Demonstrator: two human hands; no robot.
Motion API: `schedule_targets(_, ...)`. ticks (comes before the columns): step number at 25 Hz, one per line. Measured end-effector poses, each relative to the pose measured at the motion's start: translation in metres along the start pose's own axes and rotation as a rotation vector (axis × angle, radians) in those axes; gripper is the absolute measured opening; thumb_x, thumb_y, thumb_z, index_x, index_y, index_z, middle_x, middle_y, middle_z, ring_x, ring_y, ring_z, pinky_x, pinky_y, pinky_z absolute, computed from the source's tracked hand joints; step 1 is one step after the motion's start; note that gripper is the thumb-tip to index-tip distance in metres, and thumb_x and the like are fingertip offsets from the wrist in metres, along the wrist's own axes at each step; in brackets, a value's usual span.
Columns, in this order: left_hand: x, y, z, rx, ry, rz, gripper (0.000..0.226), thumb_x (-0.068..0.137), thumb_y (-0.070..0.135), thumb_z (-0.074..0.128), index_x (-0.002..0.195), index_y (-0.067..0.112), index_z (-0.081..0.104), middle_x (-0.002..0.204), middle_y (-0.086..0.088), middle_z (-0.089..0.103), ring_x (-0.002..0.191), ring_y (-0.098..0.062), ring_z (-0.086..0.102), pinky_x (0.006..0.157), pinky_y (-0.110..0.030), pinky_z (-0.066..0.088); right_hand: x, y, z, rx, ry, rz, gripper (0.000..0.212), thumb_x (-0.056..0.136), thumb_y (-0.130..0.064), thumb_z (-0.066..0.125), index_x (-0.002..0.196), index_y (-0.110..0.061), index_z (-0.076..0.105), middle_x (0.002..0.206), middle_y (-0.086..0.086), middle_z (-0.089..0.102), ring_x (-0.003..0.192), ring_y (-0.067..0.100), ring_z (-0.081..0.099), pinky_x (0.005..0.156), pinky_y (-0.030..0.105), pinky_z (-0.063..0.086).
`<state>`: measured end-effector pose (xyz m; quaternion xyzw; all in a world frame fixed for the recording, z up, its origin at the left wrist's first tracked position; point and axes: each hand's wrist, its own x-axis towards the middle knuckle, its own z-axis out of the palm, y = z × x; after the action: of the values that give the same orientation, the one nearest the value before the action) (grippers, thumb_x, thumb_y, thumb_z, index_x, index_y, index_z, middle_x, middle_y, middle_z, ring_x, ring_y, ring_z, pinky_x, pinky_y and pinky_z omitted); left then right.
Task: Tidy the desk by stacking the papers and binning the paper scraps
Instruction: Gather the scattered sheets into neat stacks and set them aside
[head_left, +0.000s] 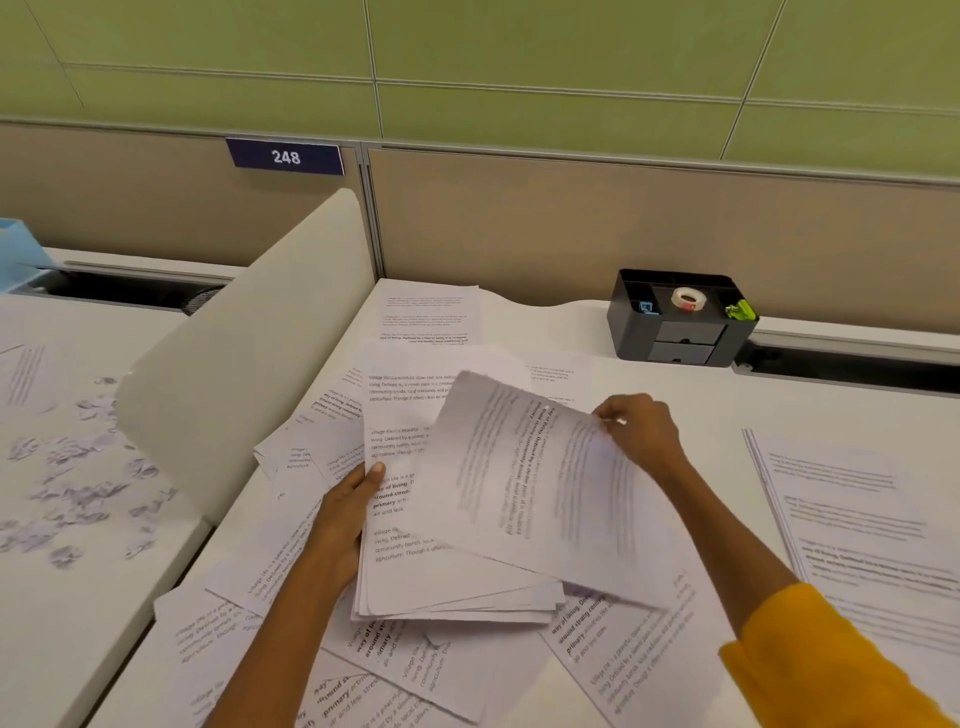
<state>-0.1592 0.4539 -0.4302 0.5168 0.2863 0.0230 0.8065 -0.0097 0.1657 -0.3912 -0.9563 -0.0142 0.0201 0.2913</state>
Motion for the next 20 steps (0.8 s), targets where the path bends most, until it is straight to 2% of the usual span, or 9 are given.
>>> schedule_targets(2,0.001,-0.002,-0.002,-0.004,-0.034,-0.031,0.029,0.090,0.022,0.058,0.118,0.014,0.062,0.107,-0.012,0.070,0.100,-0.031,0.065,0.084,-0.047,0.053,0.005,-0.016,-0.009,-0.128,0.062,-0.072,0.016,0.090,-0.011,0.060,0.099,-0.018,0.072,0.106,0.001,0.070,0.107,0.025,0.056,0.091,0.038,0.034)
schedule_targets(4,0.003,-0.006,0.000,-0.004,-0.053,-0.047,0.028,0.090,0.020,0.058,0.117,0.014,0.062,0.107,-0.012,0.070,0.099,-0.031,0.066,0.086,-0.048,0.052,0.007,-0.034,-0.008,-0.224,0.149,-0.216,0.015,0.090,-0.013,0.061,0.096,-0.020,0.072,0.101,0.000,0.071,0.107,0.023,0.052,0.085,0.037,0.028)
schedule_targets(7,0.002,-0.011,0.007,0.006,-0.083,-0.056,0.022,0.090,0.018,0.057,0.111,0.016,0.064,0.104,-0.011,0.071,0.094,-0.030,0.068,0.078,-0.044,0.055,0.001,-0.064,0.007,-0.275,0.253,-0.454,0.015,0.084,-0.010,0.065,0.087,-0.021,0.074,0.093,0.000,0.071,0.107,0.027,0.049,0.088,0.042,0.029)
schedule_targets(10,0.001,-0.014,0.014,0.016,-0.085,-0.065,0.018,0.092,0.017,0.056,0.107,0.016,0.064,0.100,-0.011,0.072,0.089,-0.028,0.069,0.070,-0.040,0.058,-0.017,-0.086,0.039,-0.302,0.219,-0.645,0.020,0.067,-0.005,0.079,0.074,-0.022,0.072,0.089,-0.002,0.071,0.101,0.030,0.057,0.085,0.050,0.036)
schedule_targets(12,0.003,-0.015,0.015,0.013,-0.069,-0.066,0.018,0.092,0.016,0.055,0.108,0.015,0.063,0.100,-0.011,0.072,0.090,-0.029,0.069,0.071,-0.042,0.058,-0.027,-0.093,0.058,-0.287,0.193,-0.744,0.025,0.062,-0.006,0.083,0.077,-0.023,0.073,0.102,0.001,0.069,0.104,0.031,0.058,0.082,0.049,0.040)
schedule_targets(14,0.003,-0.016,0.014,0.023,-0.039,-0.057,0.021,0.092,0.016,0.055,0.111,0.014,0.063,0.101,-0.011,0.072,0.091,-0.029,0.069,0.076,-0.044,0.057,-0.033,-0.092,0.068,-0.250,0.180,-0.761,0.037,0.067,-0.009,0.081,0.099,-0.024,0.071,0.123,0.006,0.061,0.116,0.032,0.052,0.086,0.050,0.040)
schedule_targets(16,0.003,-0.018,0.011,0.036,-0.014,-0.058,0.023,0.092,0.017,0.055,0.114,0.014,0.063,0.103,-0.012,0.071,0.094,-0.030,0.068,0.082,-0.046,0.055,-0.037,-0.082,0.064,-0.177,0.154,-0.580,0.052,0.077,-0.017,0.074,0.125,-0.027,0.057,0.141,0.006,0.046,0.129,0.029,0.040,0.096,0.049,0.036)
schedule_targets(18,0.002,-0.018,0.008,0.048,0.010,-0.061,0.023,0.093,0.018,0.055,0.114,0.014,0.063,0.104,-0.012,0.070,0.096,-0.030,0.066,0.086,-0.049,0.052,-0.041,-0.062,0.055,-0.077,0.087,-0.197,0.064,0.082,-0.032,0.069,0.139,-0.027,0.039,0.145,0.008,0.035,0.132,0.030,0.033,0.101,0.048,0.032)
schedule_targets(20,0.003,-0.018,0.006,0.064,0.031,-0.057,0.021,0.093,0.019,0.055,0.112,0.015,0.063,0.103,-0.011,0.070,0.095,-0.030,0.066,0.086,-0.049,0.052,-0.045,-0.036,0.046,-0.061,-0.024,0.191,0.079,0.079,-0.044,0.070,0.142,-0.021,0.029,0.142,0.013,0.034,0.130,0.035,0.034,0.103,0.049,0.033)
